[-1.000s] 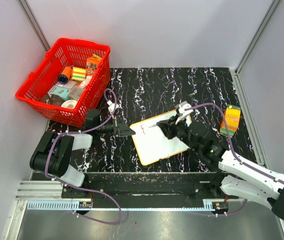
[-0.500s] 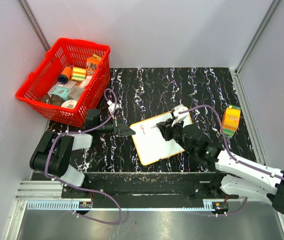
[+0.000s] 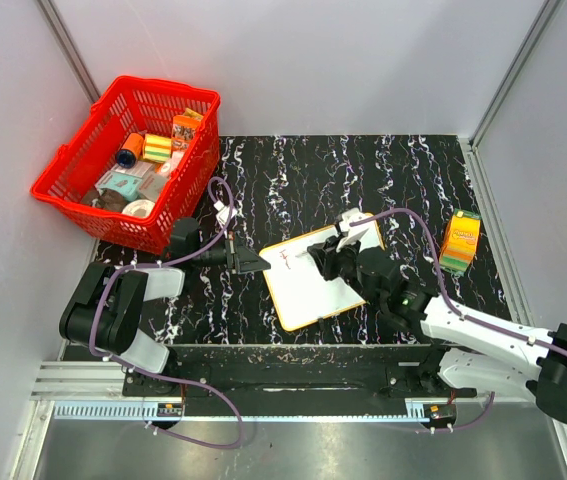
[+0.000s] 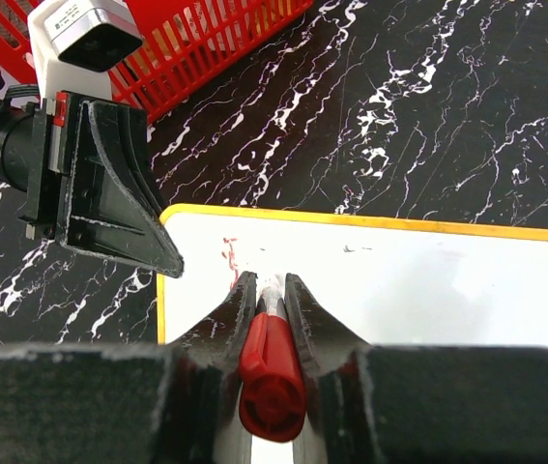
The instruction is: Write a sentence on the whiteboard
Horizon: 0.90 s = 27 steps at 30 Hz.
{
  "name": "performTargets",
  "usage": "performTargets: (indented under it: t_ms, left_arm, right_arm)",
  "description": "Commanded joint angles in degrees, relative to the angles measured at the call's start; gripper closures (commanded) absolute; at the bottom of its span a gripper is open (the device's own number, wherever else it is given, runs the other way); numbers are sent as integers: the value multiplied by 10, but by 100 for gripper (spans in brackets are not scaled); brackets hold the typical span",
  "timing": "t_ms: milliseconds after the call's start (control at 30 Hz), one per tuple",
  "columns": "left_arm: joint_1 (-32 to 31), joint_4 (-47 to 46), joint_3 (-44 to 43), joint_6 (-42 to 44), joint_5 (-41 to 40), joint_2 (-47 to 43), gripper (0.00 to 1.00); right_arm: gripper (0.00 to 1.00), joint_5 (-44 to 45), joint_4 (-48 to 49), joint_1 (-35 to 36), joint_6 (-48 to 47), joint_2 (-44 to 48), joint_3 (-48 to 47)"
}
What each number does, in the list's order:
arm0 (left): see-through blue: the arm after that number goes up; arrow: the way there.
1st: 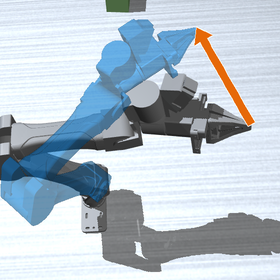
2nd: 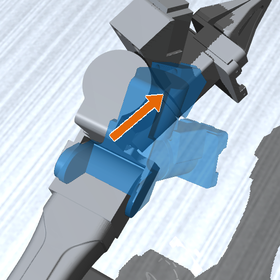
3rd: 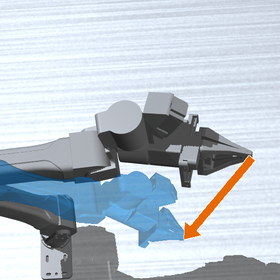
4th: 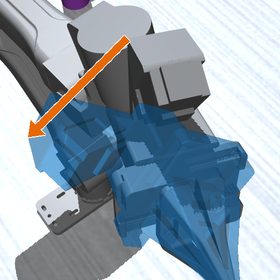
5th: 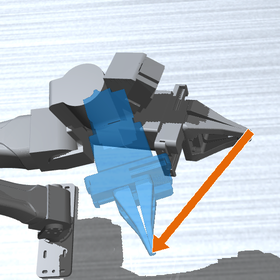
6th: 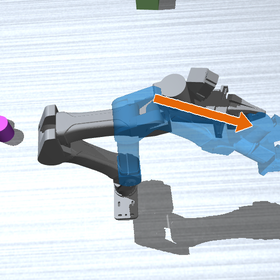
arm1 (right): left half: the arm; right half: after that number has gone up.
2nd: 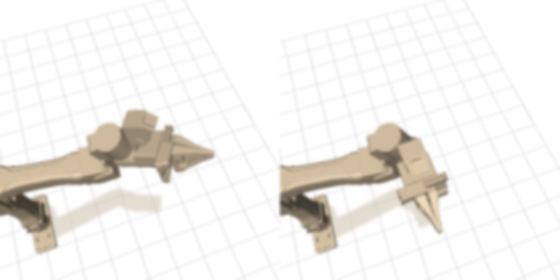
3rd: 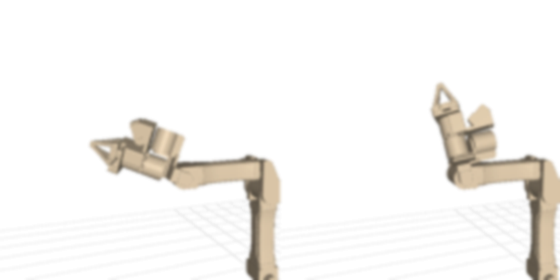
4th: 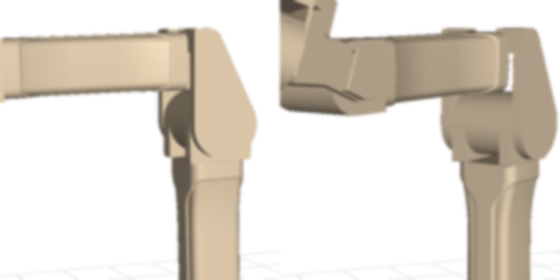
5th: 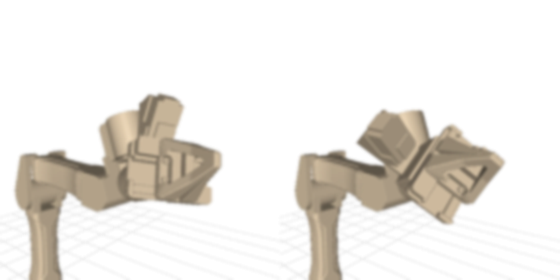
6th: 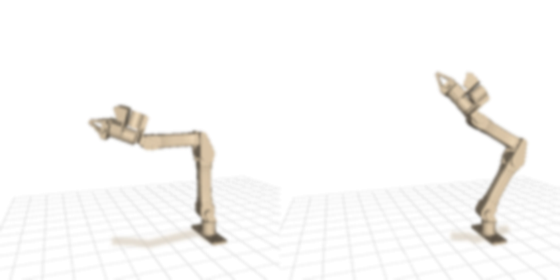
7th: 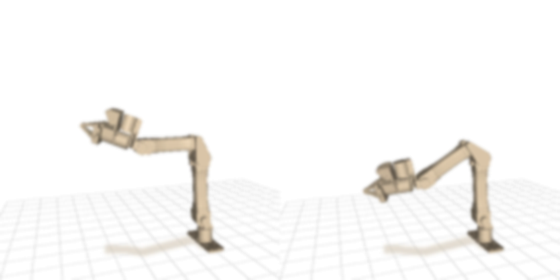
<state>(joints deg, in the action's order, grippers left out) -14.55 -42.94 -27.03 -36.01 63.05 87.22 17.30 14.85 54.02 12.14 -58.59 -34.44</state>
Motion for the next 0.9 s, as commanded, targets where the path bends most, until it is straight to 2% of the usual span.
performTargets:
  t_ms: [0,600,867]
  left_arm:
    - [-8,-12,-10,51,-3,-9,100]
    - [-8,-11,-11,52,-3,-10,100]
    - [-9,-11,-11,52,-4,-11,100]
  right_arm:
    - [100,3,35,5,7,-14,-5]
    - [100,-25,-13,5,24,11,13]
    - [100,6,-26,5,24,19,17]
